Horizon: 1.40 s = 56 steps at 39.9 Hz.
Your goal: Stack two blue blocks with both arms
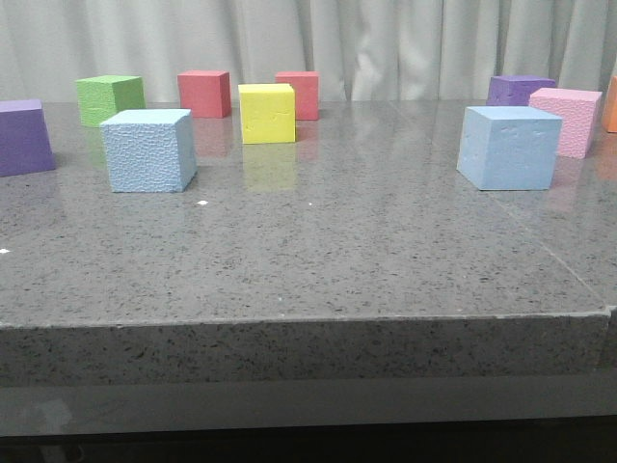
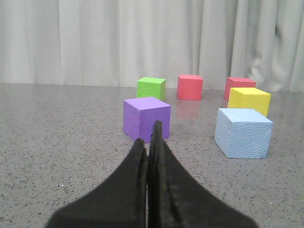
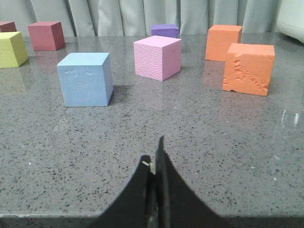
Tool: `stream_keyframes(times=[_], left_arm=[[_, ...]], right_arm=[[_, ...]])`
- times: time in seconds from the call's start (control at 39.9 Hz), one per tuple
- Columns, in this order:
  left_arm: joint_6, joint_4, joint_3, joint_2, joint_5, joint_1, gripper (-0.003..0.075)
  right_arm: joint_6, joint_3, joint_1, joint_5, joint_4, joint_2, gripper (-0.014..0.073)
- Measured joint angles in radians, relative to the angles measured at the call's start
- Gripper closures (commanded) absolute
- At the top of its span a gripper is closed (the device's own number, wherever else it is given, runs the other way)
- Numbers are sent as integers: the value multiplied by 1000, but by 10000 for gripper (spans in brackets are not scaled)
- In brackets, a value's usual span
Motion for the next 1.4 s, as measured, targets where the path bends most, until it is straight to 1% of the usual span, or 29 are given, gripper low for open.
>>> stream_keyframes(times=[0.1, 0.25, 0.3, 0.38, 0.45, 0.6, 0.68, 0.85, 1.0, 1.13, 1.4], left_arm=[[0, 0, 0, 0, -6, 0, 739], [0, -19, -3, 0, -103, 0, 739], [0, -34, -19, 0, -120, 0, 739], [0, -44, -75, 0, -106, 0, 739], [0, -47, -167, 0, -65, 0, 739], [0, -45, -382, 2, 68, 0, 739], [0, -43, -497, 40, 153, 0, 739], [0, -42, -661, 182, 356, 0, 739], [0, -40, -685, 293, 447, 0, 739], [0, -40, -685, 366, 466, 0, 739], [0, -39, -685, 451, 470, 0, 739]], right_arm=[[0, 0, 0, -18, 0, 0, 660], [0, -3, 0, -67, 0, 0, 660], [0, -30, 0, -62, 0, 0, 660], [0, -93, 0, -44, 0, 0, 660], [0, -182, 0, -14, 0, 0, 660], [0, -361, 0, 90, 0, 6, 660], [0, -448, 0, 154, 0, 48, 660], [0, -562, 0, 295, 0, 192, 660], [0, -604, 0, 412, 0, 311, 660], [0, -604, 0, 474, 0, 381, 660], [0, -604, 0, 484, 0, 445, 660]])
